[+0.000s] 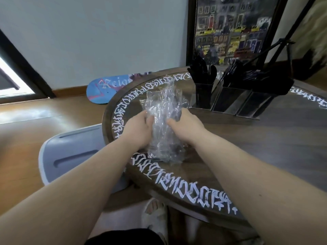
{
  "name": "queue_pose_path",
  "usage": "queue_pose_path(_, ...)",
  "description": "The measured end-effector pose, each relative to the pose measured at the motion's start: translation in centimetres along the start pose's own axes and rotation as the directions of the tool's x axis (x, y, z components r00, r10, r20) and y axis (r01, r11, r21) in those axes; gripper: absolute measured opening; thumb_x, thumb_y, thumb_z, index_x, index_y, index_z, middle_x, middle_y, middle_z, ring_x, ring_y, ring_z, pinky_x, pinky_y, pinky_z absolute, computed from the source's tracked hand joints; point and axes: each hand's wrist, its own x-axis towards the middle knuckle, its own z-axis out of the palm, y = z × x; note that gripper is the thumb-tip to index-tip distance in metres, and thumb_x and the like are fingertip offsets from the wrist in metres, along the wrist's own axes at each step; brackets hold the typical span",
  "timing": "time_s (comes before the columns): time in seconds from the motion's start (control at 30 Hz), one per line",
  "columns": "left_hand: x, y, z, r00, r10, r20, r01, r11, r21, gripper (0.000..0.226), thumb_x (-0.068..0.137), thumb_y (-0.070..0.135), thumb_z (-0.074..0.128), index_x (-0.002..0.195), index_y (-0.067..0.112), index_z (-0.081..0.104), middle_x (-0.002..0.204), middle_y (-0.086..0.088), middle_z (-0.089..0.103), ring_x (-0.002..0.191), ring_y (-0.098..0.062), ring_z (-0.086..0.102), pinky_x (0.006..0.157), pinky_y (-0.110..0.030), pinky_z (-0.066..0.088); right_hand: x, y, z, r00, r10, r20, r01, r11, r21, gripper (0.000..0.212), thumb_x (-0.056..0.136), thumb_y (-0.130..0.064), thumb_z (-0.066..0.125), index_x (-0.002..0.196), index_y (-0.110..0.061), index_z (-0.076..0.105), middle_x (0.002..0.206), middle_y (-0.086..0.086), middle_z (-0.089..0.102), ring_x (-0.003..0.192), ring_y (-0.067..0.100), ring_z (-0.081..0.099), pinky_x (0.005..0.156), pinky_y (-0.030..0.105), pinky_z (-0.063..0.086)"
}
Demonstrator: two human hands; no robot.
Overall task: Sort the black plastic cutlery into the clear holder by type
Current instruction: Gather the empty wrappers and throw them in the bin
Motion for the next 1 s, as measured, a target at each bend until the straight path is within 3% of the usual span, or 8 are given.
queue_pose_path(0.27, 0.7, 0.3, 0.0, 0.972, -0.042, 0.233, 0.086, 0.979, -0.182, 0.024, 0.096, 0.01, 0.044, 0.098, 0.023, 0.064, 0.074, -0.003, 0.058, 0.056, -0.013, 0.048, 0.045, -0.016, 0.039, -0.5, 0.5, -0.1, 0.993, -0.093, 0.077, 0.094, 0.996, -0.004, 0.094, 0.061, -0.072, 0.058, 0.139, -0.027, 0.032, 0.126, -0.004, 0.056, 0.118, 0.025, 0.048, 0.095, 0.043, 0.046)
queue_pose_path(0.43, 0.7, 0.8, -0.5, 0.909, -0.072, 0.411, 0.136, 0.982, -0.129, 0.026, 0.094, 0.008, 0.052, 0.095, 0.026, 0.07, 0.106, -0.005, 0.068, 0.086, -0.017, 0.061, 0.076, -0.027, 0.055, -0.3, 1.9, 0.2, 0.988, -0.155, 0.007, 0.151, 0.951, -0.269, 0.066, 0.078, -0.055, 0.054, 0.133, -0.025, 0.033, 0.118, -0.001, 0.057, 0.112, 0.029, 0.04, 0.093, 0.048, 0.043)
queue_pose_path(0.5, 0.9, 0.7, -1.0, 0.944, -0.115, 0.309, 0.127, 0.992, -0.02, 0.027, 0.091, 0.006, 0.05, 0.098, 0.023, 0.07, 0.1, -0.004, 0.068, 0.089, -0.023, 0.063, 0.083, -0.037, 0.055, -0.2, 2.2, 0.0, 0.983, -0.183, 0.002, 0.174, 0.932, -0.319, 0.057, 0.082, -0.047, 0.054, 0.13, -0.025, 0.034, 0.114, -0.002, 0.057, 0.107, 0.029, 0.042, 0.091, 0.047, 0.043)
queue_pose_path(0.57, 1.0, 0.6, -1.8, 0.994, -0.106, -0.031, 0.108, 0.99, 0.088, 0.018, 0.088, 0.01, 0.05, 0.096, 0.019, 0.062, 0.102, -0.002, 0.063, 0.093, -0.025, 0.059, 0.084, -0.036, 0.05, -0.3, 2.5, -0.4, 0.981, -0.194, 0.022, 0.19, 0.922, -0.338, 0.057, 0.079, -0.038, 0.058, 0.13, -0.025, 0.035, 0.111, -0.002, 0.056, 0.103, 0.027, 0.041, 0.09, 0.046, 0.043)
queue_pose_path(0.63, 0.6, 0.7, -2.4, 0.949, 0.093, -0.303, -0.063, 0.992, 0.106, 0.019, 0.084, 0.009, 0.049, 0.101, 0.017, 0.054, 0.109, 0.0, 0.054, 0.103, -0.024, 0.05, 0.087, -0.028, 0.037, -0.5, 2.7, -1.0, 0.981, -0.192, 0.043, 0.195, 0.92, -0.341, 0.062, 0.077, -0.032, 0.06, 0.134, -0.025, 0.033, 0.1, -0.005, 0.054, 0.105, 0.026, 0.039, 0.091, 0.046, 0.044)
queue_pose_path(0.77, -0.3, 1.8, -2.6, 0.879, 0.377, -0.29, -0.338, 0.924, 0.178, 0.021, 0.081, 0.025, 0.049, 0.1, 0.019, 0.048, 0.105, 0.005, 0.043, 0.102, -0.016, 0.041, 0.087, -0.021, 0.026, -0.6, 2.8, -1.6, 0.98, -0.185, 0.07, 0.198, 0.918, -0.344, 0.067, 0.076, -0.029, 0.063, 0.136, -0.025, 0.034, 0.089, -0.007, 0.047, 0.111, 0.028, 0.04, 0.093, 0.045, 0.045)
queue_pose_path(0.87, 0.4, 1.4, -2.2, 0.988, 0.078, -0.133, -0.039, 0.96, 0.276, 0.038, 0.081, 0.046, 0.059, 0.104, 0.018, 0.046, 0.104, 0.001, 0.048, 0.092, -0.02, 0.048, 0.08, -0.03, 0.036, -0.6, 2.9, -1.7, 0.988, -0.152, 0.027, 0.152, 0.925, -0.347, 0.065, 0.076, -0.033, 0.067, 0.133, -0.019, 0.038, 0.111, 0.003, 0.044, 0.113, 0.03, 0.044, 0.096, 0.04, 0.042)
queue_pose_path(1.0, 1.0, -0.2, -0.9, 0.98, -0.195, 0.041, 0.168, 0.919, 0.358, 0.07, 0.079, 0.069, 0.051, 0.106, 0.004, 0.053, 0.093, -0.008, 0.067, 0.089, -0.027, 0.064, 0.081, -0.037, 0.052, -0.8, 2.9, -1.5, 0.99, -0.141, 0.008, 0.135, 0.935, -0.329, 0.064, 0.079, -0.045, 0.062, 0.132, -0.017, 0.04, 0.122, 0.009, 0.045, 0.112, 0.03, 0.045, 0.096, 0.039, 0.04)
